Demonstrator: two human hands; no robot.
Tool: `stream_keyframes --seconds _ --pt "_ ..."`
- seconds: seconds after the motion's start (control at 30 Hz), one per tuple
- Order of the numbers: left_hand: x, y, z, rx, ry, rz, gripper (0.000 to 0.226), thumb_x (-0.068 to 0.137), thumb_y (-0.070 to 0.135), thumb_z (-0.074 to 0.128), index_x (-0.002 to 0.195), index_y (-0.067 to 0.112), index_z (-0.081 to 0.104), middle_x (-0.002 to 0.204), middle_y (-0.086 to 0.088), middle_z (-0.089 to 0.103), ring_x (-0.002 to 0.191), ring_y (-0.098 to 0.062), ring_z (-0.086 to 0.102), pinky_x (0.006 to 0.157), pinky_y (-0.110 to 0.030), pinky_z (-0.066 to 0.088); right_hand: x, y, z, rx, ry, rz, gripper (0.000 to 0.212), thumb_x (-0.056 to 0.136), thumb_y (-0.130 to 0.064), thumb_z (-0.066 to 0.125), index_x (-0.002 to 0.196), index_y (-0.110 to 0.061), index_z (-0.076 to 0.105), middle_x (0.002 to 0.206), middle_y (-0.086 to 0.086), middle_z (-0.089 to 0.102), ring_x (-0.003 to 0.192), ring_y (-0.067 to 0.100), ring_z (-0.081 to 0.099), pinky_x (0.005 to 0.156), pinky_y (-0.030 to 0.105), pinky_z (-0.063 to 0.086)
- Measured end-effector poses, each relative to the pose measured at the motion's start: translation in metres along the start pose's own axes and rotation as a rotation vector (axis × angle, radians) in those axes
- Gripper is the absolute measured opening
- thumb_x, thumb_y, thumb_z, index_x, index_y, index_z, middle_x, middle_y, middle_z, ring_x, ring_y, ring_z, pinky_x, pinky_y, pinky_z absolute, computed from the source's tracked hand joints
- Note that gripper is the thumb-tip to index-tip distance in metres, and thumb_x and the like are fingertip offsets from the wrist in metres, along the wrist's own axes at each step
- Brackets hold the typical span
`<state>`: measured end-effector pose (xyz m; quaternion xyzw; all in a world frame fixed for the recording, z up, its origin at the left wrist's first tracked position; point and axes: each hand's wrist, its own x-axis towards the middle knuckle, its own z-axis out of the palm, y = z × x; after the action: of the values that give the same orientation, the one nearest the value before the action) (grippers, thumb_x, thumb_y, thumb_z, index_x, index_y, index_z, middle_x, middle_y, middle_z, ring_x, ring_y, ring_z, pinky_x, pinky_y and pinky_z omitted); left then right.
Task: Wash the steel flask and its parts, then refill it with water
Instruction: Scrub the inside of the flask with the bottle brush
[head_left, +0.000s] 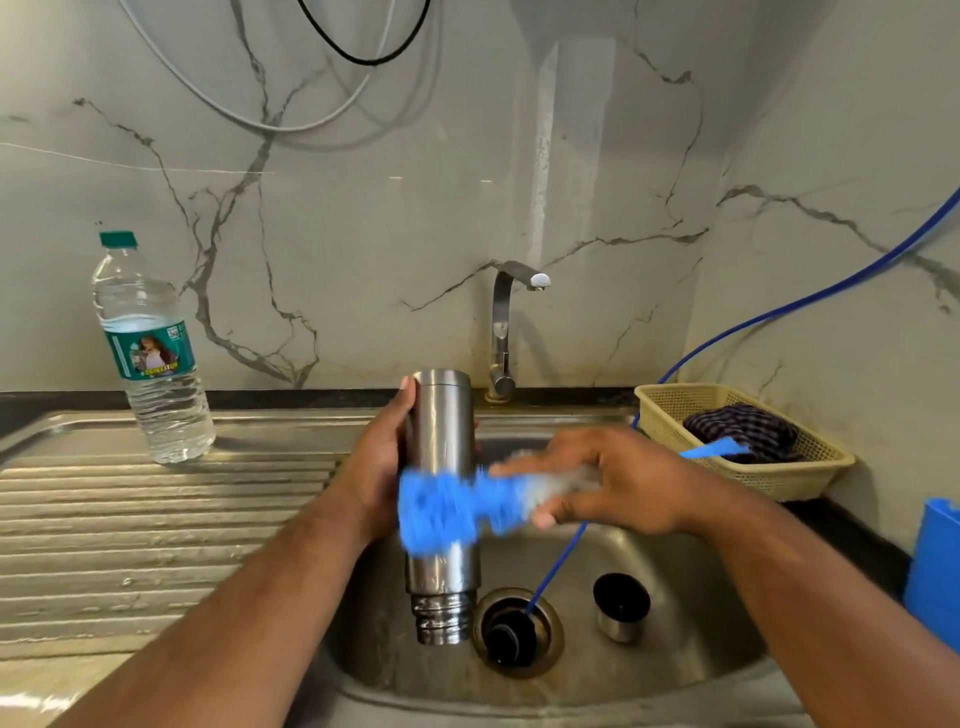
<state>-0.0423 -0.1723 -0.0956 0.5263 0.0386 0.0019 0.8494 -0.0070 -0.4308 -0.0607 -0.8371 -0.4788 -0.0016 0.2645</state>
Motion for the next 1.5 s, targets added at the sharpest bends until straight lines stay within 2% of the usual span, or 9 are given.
stream_keyframes --seconds 0.07,0.23,0.4,0.53,0.93,1.17,1.27,1.4,1.5 --pt "0.003 0.0 -0.003 -0.025 -0.012 0.016 0.069 0.087 0.064 0.058 0.131 0.01 0.062 0.104 -0.02 0.072 0.091 -0.033 0.071 0.079 -0.043 0.057 -0.004 0.003 0.003 0.001 -0.104 -0.016 0.054 0.083 -0.047 0.081 0.129 -0.063 0.059 0.099 -0.024 0.063 0.092 0.005 0.061 0.08 0.03 0.051" --pt "0.004 -0.004 0.001 0.028 -0.026 0.06 0.046 0.096 0.055 0.048 0.105 0.017 0.073 0.094 -0.011 0.075 0.078 -0.023 0.072 0.079 -0.036 0.053 0.009 0.005 0.008 -0.076 0.287 0.04 0.058 0.086 -0.058 0.073 0.135 -0.071 0.045 0.103 -0.018 0.063 0.091 0.004 0.057 0.078 0.028 0.046" --pt "0.003 0.004 0.002 0.003 -0.025 0.065 0.053 0.092 0.052 0.048 0.125 0.013 0.064 0.103 -0.016 0.066 0.093 -0.03 0.064 0.08 -0.039 0.053 -0.003 0.007 0.006 -0.032 -0.17 0.029 0.054 0.082 -0.042 0.083 0.127 -0.062 0.06 0.098 -0.025 0.06 0.094 0.004 0.06 0.079 0.02 0.046" --pt "0.001 0.001 0.001 0.021 -0.036 0.045 0.05 0.085 0.053 0.057 0.114 0.014 0.067 0.1 -0.014 0.075 0.091 -0.028 0.07 0.081 -0.04 0.052 0.007 0.009 0.009 -0.078 0.266 0.03 0.058 0.083 -0.051 0.079 0.132 -0.067 0.052 0.099 -0.021 0.063 0.09 0.004 0.058 0.078 0.031 0.05" --pt "0.006 -0.001 -0.002 0.085 0.025 -0.014 0.104 0.052 0.069 0.088 0.132 0.01 0.058 0.118 -0.022 0.071 0.101 -0.036 0.073 0.081 -0.048 0.059 0.003 0.009 0.005 -0.151 0.099 -0.058 0.06 0.084 -0.05 0.078 0.133 -0.07 0.048 0.096 -0.018 0.058 0.095 0.007 0.054 0.084 0.036 0.049" --pt "0.001 0.002 -0.004 0.021 -0.049 0.015 0.055 0.083 0.041 0.067 0.128 0.01 0.059 0.105 -0.016 0.071 0.092 -0.029 0.072 0.082 -0.043 0.055 0.005 0.011 0.004 -0.195 0.174 0.008 0.06 0.086 -0.054 0.074 0.134 -0.073 0.043 0.099 -0.017 0.058 0.095 0.005 0.052 0.083 0.036 0.048" --pt "0.002 0.002 -0.006 0.083 -0.05 0.036 0.064 0.079 0.048 0.067 0.133 0.014 0.057 0.115 -0.018 0.066 0.102 -0.033 0.067 0.08 -0.044 0.058 -0.002 0.011 0.002 -0.114 -0.04 -0.033 0.058 0.083 -0.048 0.08 0.13 -0.069 0.053 0.097 -0.016 0.061 0.093 0.007 0.057 0.083 0.037 0.051" --pt "0.001 0.0 -0.003 0.102 -0.057 0.035 0.051 0.079 0.049 0.075 0.117 0.014 0.068 0.108 -0.014 0.074 0.097 -0.028 0.069 0.088 -0.042 0.053 0.002 0.009 -0.001 -0.16 0.285 -0.008 0.055 0.084 -0.052 0.077 0.132 -0.064 0.054 0.095 -0.013 0.062 0.089 0.003 0.055 0.078 0.033 0.046" --pt "0.003 0.001 -0.001 0.111 -0.037 0.006 0.066 0.062 0.06 0.086 0.107 0.014 0.07 0.09 -0.012 0.076 0.079 -0.026 0.072 0.077 -0.038 0.056 0.002 0.008 -0.002 -0.12 0.183 -0.043 0.055 0.084 -0.05 0.079 0.132 -0.062 0.056 0.094 -0.015 0.061 0.09 0.005 0.056 0.078 0.03 0.046"
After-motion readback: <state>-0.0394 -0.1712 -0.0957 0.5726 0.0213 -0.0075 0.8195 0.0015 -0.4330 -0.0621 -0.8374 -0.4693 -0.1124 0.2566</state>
